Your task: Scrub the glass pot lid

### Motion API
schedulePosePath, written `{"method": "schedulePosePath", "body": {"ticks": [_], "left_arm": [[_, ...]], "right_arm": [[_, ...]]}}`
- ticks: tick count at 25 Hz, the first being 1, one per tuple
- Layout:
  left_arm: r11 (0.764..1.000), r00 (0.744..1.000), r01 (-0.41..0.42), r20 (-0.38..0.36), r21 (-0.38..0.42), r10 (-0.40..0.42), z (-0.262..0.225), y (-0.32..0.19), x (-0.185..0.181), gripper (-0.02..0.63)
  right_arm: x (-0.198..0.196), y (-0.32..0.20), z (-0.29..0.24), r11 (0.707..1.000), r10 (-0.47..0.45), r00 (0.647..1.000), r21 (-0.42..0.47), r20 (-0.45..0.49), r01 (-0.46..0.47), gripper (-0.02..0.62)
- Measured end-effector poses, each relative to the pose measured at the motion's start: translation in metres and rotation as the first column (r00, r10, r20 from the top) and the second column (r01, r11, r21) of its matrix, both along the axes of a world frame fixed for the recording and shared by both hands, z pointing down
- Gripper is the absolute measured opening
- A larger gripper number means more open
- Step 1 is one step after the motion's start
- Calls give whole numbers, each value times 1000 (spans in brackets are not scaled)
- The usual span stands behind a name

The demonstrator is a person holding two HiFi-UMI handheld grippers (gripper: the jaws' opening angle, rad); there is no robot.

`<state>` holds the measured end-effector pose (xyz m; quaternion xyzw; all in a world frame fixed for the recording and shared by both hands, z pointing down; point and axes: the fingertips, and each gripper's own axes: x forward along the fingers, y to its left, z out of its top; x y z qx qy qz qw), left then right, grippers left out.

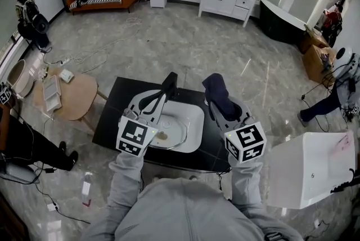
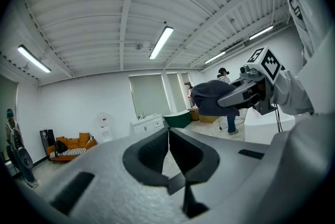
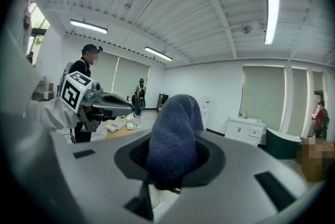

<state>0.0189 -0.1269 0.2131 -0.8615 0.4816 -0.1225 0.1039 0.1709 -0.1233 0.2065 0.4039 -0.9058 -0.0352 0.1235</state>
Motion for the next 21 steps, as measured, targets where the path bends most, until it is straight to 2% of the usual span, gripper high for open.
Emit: {"method": "schedulePosePath", "body": {"ticks": [21], "left_arm": [[1000,1000,0,3,-29,0,11,0,-4,29]], "right_arm": [[-6,-2,7,999,-33,999,-12,3,33,114]]}}
